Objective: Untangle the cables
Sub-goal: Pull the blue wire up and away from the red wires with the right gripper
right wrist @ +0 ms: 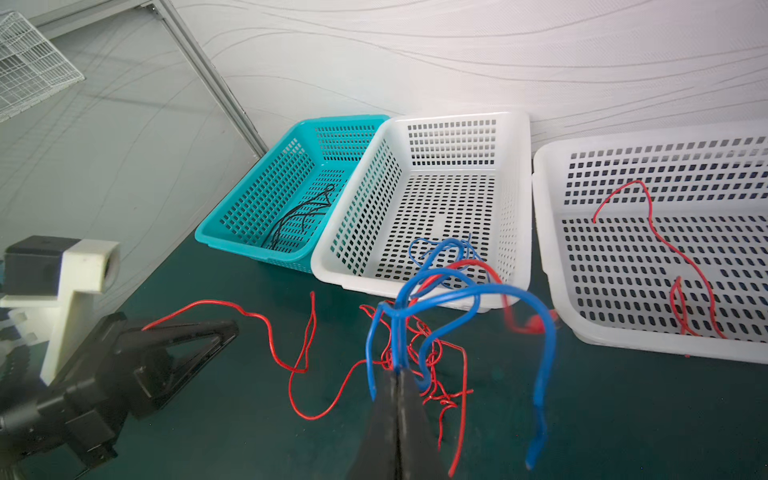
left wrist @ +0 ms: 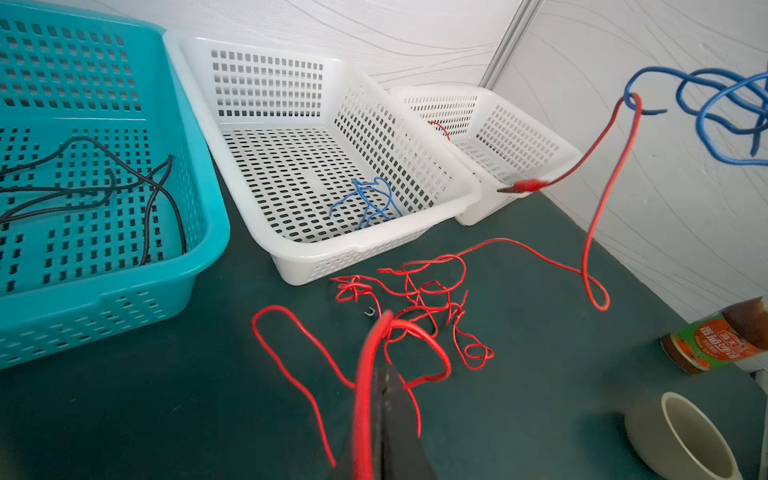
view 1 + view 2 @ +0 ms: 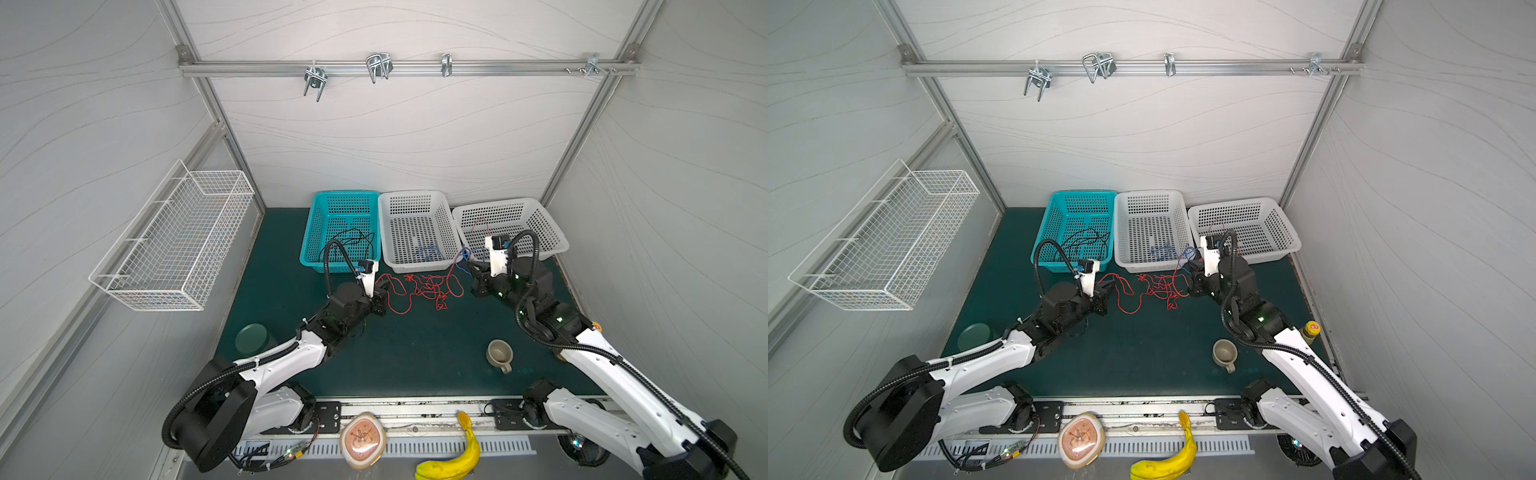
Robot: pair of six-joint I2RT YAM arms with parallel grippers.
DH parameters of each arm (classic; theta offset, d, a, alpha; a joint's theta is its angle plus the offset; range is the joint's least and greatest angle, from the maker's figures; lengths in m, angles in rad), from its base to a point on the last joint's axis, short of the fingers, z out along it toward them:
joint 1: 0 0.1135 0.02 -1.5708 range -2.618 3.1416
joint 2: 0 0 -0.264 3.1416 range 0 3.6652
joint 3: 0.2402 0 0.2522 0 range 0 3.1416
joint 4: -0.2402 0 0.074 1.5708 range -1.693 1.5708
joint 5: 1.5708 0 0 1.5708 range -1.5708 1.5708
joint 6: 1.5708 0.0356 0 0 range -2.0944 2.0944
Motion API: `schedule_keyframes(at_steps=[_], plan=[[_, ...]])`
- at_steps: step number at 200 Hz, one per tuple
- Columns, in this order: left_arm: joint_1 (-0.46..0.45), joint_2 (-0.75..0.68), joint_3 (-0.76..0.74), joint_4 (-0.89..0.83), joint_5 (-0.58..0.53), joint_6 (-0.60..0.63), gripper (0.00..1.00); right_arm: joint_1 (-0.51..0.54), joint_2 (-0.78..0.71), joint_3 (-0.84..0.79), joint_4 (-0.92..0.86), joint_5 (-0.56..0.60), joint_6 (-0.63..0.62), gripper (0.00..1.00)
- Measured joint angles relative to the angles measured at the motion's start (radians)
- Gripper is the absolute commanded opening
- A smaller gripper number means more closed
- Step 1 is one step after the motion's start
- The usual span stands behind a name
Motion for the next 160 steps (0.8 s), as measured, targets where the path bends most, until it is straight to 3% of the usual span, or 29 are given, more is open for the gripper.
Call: schedule_keyframes(at_steps=[32,55,82,160], plan=[[0.000,0.008,0.017,-0.037,0.045,0.008,0.27,0.000,0.016,-0.003,0.002,-0.072,-0.002,0.00],[0.000,0.022,0.045,-0.042,0.080,0.008,0.47,0.000,0.021,-0.003,0.003,-0.122,-0.003,0.00],[0.000,0.033,0.066,-0.037,0.136,0.009,0.59,0.000,0.027,-0.003,0.012,-0.173,-0.004,0.00],[-0.016,0.119,0.116,0.023,0.261,-0.004,0.65,0.000,0.086,-0.003,0.083,-0.317,0.000,0.00]])
